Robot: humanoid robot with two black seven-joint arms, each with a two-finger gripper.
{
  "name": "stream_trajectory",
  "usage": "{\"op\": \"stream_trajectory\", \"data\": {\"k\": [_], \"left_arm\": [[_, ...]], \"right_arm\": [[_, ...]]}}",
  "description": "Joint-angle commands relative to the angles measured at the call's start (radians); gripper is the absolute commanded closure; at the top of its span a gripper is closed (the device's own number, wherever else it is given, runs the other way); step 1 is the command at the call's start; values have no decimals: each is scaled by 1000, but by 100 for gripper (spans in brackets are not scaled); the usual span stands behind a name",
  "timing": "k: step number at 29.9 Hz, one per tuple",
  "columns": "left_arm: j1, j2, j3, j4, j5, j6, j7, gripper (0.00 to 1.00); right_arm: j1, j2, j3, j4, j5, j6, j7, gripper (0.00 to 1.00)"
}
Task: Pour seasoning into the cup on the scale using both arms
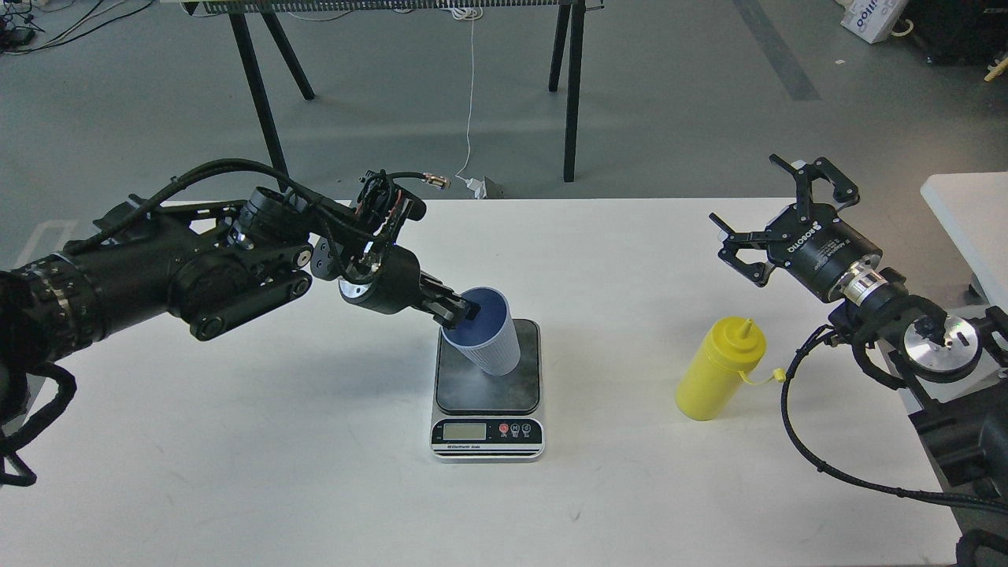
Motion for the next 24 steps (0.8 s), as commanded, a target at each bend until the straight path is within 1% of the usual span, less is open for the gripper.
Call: {"op": "stream_trajectory", "data": {"k": [1, 5, 7, 9, 12, 14, 16, 21, 24], "left_arm": [[11, 2, -1, 13, 0, 0, 0, 81], [16, 5, -1, 13, -3, 0, 0, 58], [11, 3, -1, 13, -12, 0, 0, 42], [7, 6, -7, 13, -25, 0, 0, 29], [-4, 11, -23, 14, -41, 0, 0, 13], [-36, 18, -23, 14, -96, 0, 0, 6], [-70, 26, -20, 14, -152, 0, 0, 1], [-136, 103, -36, 14, -296, 0, 0, 1], [-171, 153, -66, 14, -432, 0, 0, 1]], "right_arm": [[0, 0, 1, 2, 0, 0, 0, 1], [2, 0, 1, 0, 0, 0, 0, 1], [0, 0, 0, 2, 0, 0, 0, 1], [0, 0, 1, 2, 0, 0, 0, 1], [0, 0, 1, 2, 0, 0, 0, 1], [2, 0, 0, 2, 0, 0, 0, 1], [2, -2, 0, 2, 0, 0, -2, 1], [6, -17, -31, 5, -5, 0, -3, 1], [17, -45, -59, 28, -46, 0, -6, 1]]}}
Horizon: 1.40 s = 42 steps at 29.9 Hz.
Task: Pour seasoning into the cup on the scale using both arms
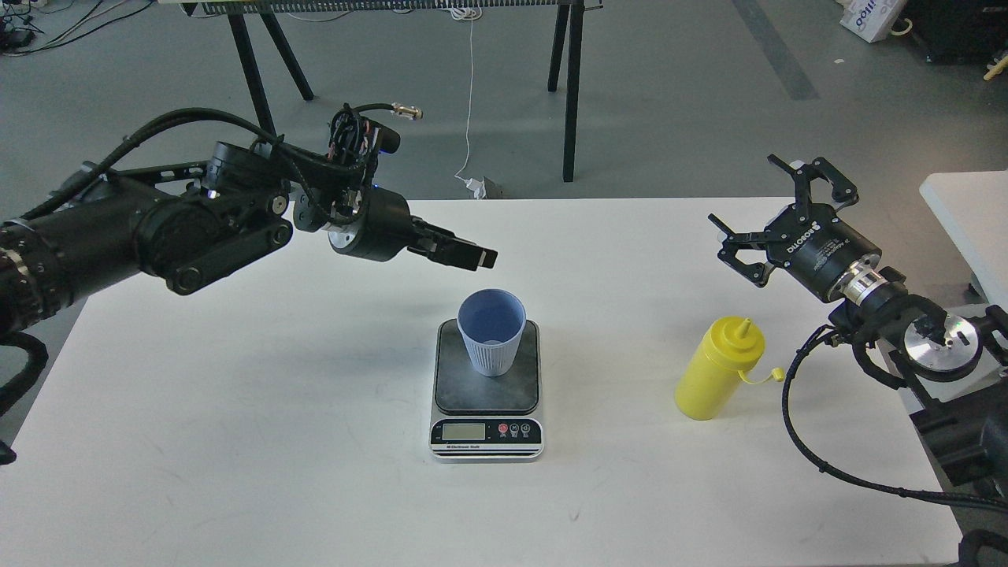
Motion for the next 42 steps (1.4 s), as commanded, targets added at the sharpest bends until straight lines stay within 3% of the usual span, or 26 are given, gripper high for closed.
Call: {"op": "stream_trajectory", "data": {"k": [1, 9, 12, 19, 22, 27, 32, 37, 42], "left_arm": [[-34, 72, -43, 0, -171, 0, 0, 1], [50, 239, -159, 84, -625, 0, 0, 1], [94, 268, -159, 97, -708, 0, 0, 1], [160, 287, -159, 97, -716, 0, 0, 1], [182, 285, -159, 97, -716, 0, 0, 1], [202, 281, -159, 97, -714, 0, 0, 1], [225, 276, -159, 97, -714, 0, 0, 1], [234, 273, -159, 97, -710, 0, 0, 1], [234, 273, -159, 97, -711, 0, 0, 1]], "right_arm": [[10, -50, -23, 47, -33, 0, -9, 1], [-8, -305, 59, 294, 23, 0, -38, 1], [-42, -362, 134, 344, 170, -7, -78, 1], [-218, -457, 314, 361, 644, -59, -98, 1], [-373, -457, 355, 361, 841, -35, -144, 0], [-623, -442, 349, 399, 889, 0, -165, 0], [-896, -396, 320, 529, 915, 0, -212, 0], [-938, -382, 161, 565, 899, 0, -212, 0], [-872, -307, 76, 494, 782, 0, -212, 0]]}}
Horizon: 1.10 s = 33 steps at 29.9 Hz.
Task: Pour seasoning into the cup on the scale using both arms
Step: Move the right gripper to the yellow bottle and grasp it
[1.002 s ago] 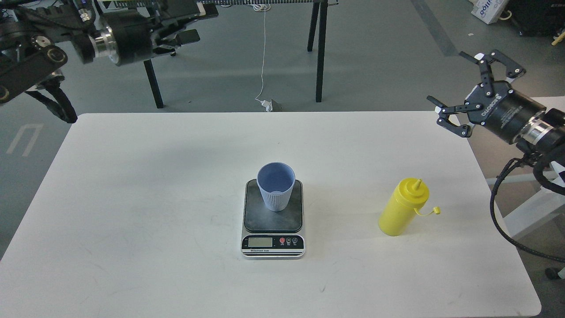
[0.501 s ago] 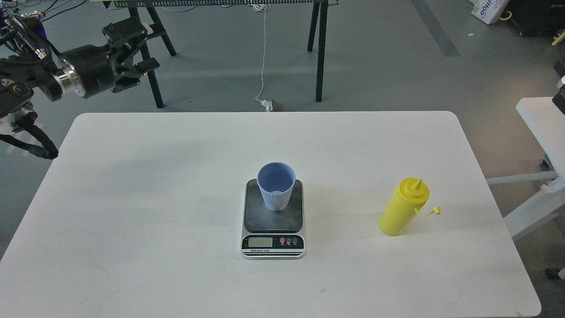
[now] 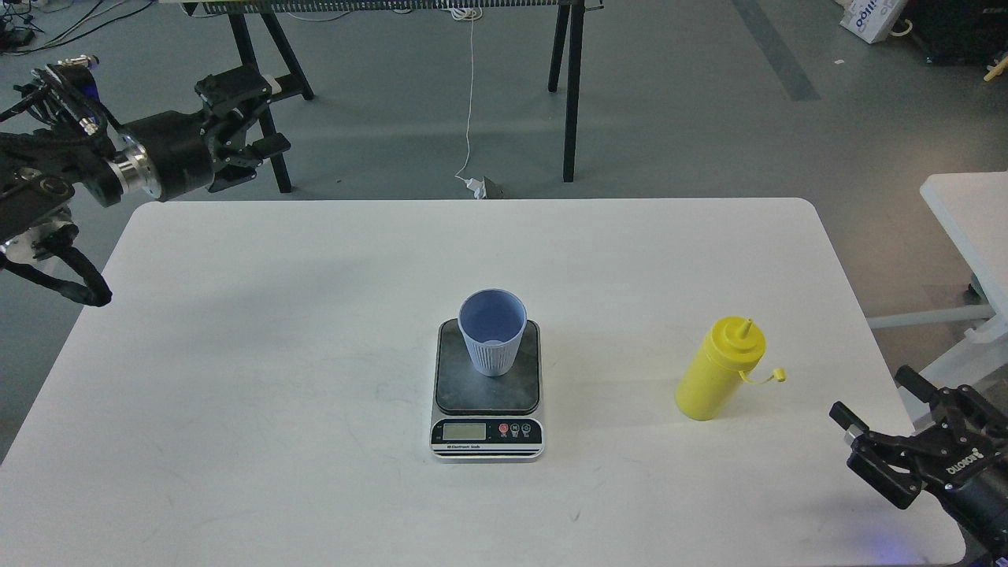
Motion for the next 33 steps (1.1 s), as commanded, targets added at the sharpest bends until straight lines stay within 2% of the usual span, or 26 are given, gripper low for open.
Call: {"op": "stream_trajectory", "data": {"k": [1, 8, 15, 33], "left_arm": [[5, 0, 0, 0, -2, 0, 0, 1], [34, 11, -3, 0, -3, 0, 0, 1], [36, 20, -3, 0, -3, 0, 0, 1], [42, 11, -4, 0, -2, 0, 0, 1]], "right_arm": [[68, 82, -47, -73, -109, 0, 0, 0], [196, 191, -139, -187, -169, 0, 0, 0], [240, 272, -171, -254, -222, 0, 0, 0], [360, 297, -176, -333, -239, 0, 0, 0]]}}
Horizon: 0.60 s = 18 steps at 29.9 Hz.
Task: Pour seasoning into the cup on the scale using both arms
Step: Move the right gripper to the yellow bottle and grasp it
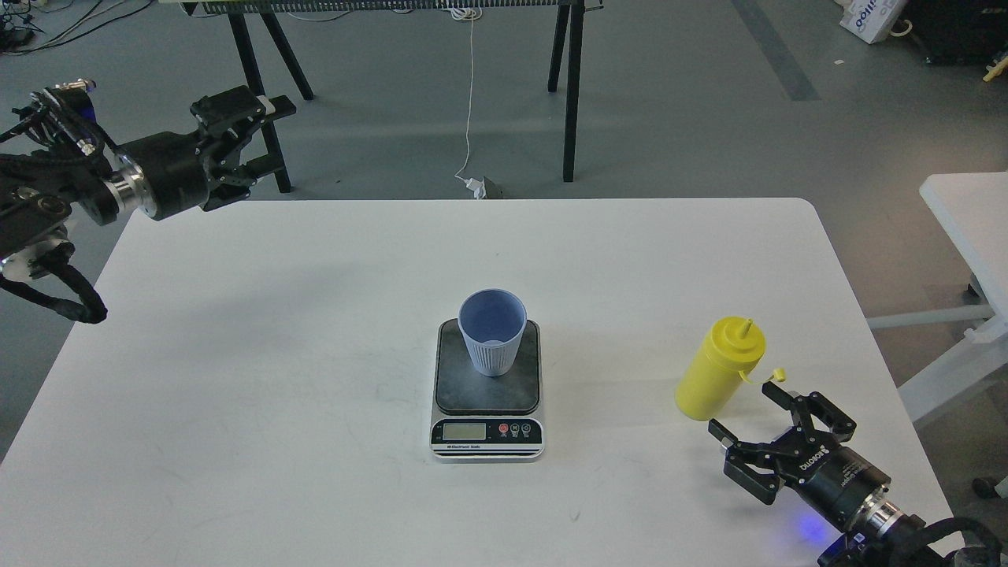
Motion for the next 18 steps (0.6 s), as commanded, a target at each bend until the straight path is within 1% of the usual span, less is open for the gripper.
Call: {"op": "stream_trajectory", "data": {"k": [1, 12, 18], "left_arm": [[0, 2, 0, 0, 0, 0, 0, 1], [22, 5, 0, 0, 0, 0, 0, 1], [23, 5, 0, 0, 0, 0, 0, 1]], "right_arm": [[32, 5, -1, -20, 0, 0, 0, 0], [99, 50, -7, -65, -37, 0, 0, 0], [141, 94, -30, -108, -55, 0, 9, 0]]}}
